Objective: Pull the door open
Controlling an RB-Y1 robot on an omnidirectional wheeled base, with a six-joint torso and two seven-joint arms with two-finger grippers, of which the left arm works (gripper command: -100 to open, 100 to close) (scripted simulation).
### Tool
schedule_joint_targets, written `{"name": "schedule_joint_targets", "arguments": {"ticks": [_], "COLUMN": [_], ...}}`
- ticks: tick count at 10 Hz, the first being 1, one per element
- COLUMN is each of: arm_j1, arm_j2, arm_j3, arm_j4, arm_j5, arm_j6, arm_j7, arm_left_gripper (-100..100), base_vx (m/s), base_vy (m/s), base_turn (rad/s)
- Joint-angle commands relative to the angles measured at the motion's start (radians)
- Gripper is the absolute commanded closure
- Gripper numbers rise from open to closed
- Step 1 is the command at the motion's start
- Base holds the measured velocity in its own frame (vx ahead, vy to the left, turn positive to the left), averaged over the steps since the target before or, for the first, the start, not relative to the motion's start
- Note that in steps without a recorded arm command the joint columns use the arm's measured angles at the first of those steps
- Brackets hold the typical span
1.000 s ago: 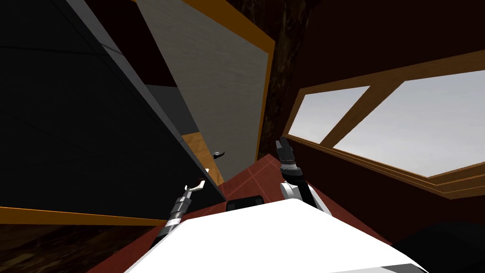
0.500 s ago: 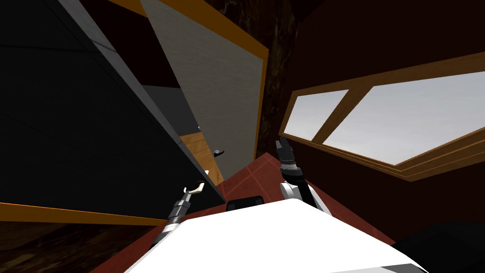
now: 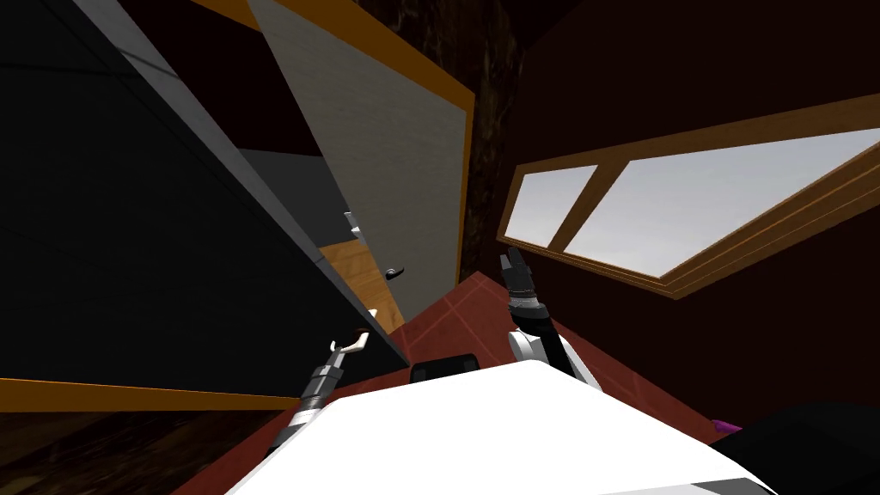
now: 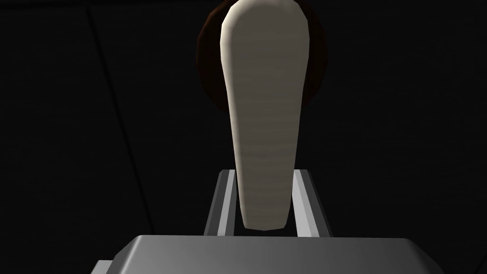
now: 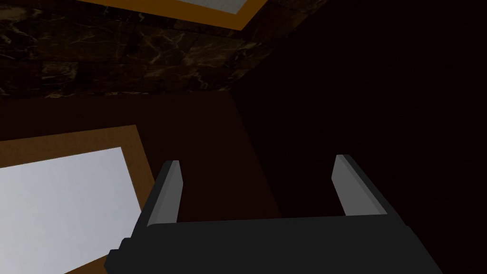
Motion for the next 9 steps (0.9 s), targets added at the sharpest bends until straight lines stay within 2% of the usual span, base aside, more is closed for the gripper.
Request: {"name": "schedule_joint_targets", "arguments": {"ticks": [1,5,6,7,9], "arm_j1": [0.002,0.007,0.006,-0.021,-0.049], "arm_j2": [-0.004,0.007,0.015,0.013,0.011], "arm_j3": [-0.016,-0.033,-0.02,-0.05,-0.077], "arm_j4": [0.018,0.042,0.036,0.045,0.051], "arm_j5": [-0.01,-0.022,-0.014,0.011,0.035], "arm_j6": [-0.029,-0.074,-0.058,-0.04,-0.023], "arm_j7": [0.008,0.024,0.022,0.008,-0.006], "arm_left_gripper": [100,100,100,100,100], "base_vx": [-0.183,-0.235,-0.12,-0.192,-0.24], "base_vy": [0.047,0.056,0.035,0.028,0.035], "base_turn": [-0.129,-0.162,-0.023,-0.079,-0.098]}}
